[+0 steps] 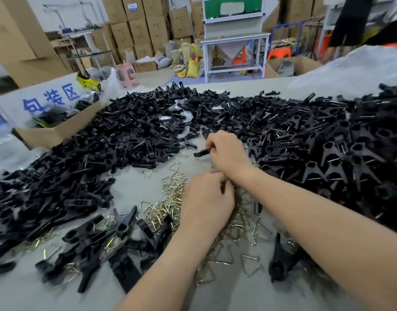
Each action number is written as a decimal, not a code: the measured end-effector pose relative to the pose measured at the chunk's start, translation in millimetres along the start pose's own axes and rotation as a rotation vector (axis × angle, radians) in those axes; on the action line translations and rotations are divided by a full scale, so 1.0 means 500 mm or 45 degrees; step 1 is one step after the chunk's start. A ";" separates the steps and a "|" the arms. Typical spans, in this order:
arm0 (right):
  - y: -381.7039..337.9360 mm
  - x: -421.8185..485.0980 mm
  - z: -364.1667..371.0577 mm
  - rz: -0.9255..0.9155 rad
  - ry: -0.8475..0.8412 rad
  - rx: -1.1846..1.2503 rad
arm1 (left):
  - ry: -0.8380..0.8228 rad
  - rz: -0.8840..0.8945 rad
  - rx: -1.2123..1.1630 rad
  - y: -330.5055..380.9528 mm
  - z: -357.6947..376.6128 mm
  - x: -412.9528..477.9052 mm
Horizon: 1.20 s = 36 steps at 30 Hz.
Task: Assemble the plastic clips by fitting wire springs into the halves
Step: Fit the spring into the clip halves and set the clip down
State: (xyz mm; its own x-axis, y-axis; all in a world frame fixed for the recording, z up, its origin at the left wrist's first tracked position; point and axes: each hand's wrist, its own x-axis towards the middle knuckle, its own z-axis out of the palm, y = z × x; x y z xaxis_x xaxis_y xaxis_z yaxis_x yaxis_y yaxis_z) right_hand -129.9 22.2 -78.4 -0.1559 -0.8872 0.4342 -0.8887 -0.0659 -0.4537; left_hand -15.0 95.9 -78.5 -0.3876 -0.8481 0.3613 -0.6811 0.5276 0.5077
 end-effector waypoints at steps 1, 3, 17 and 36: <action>0.000 -0.009 -0.016 0.033 0.068 0.095 | 0.039 -0.024 -0.010 0.003 0.000 0.001; -0.003 -0.031 -0.059 0.115 0.202 0.314 | 0.153 -0.091 -0.106 0.011 -0.004 0.001; 0.039 -0.309 -0.209 0.035 0.271 0.728 | -0.194 -0.220 -1.252 0.102 -0.004 -0.049; 0.062 -0.284 -0.234 0.462 0.113 1.460 | -0.125 -0.248 -1.493 0.083 0.011 -0.036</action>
State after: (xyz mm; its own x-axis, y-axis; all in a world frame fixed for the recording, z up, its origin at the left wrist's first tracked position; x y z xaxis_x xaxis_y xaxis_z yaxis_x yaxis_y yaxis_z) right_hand -185.9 199.4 -63.1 -0.3863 -0.9066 0.1696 0.1059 -0.2263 -0.9683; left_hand -39.7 133.0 -68.4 -0.4213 -0.8920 0.1637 0.2296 0.0697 0.9708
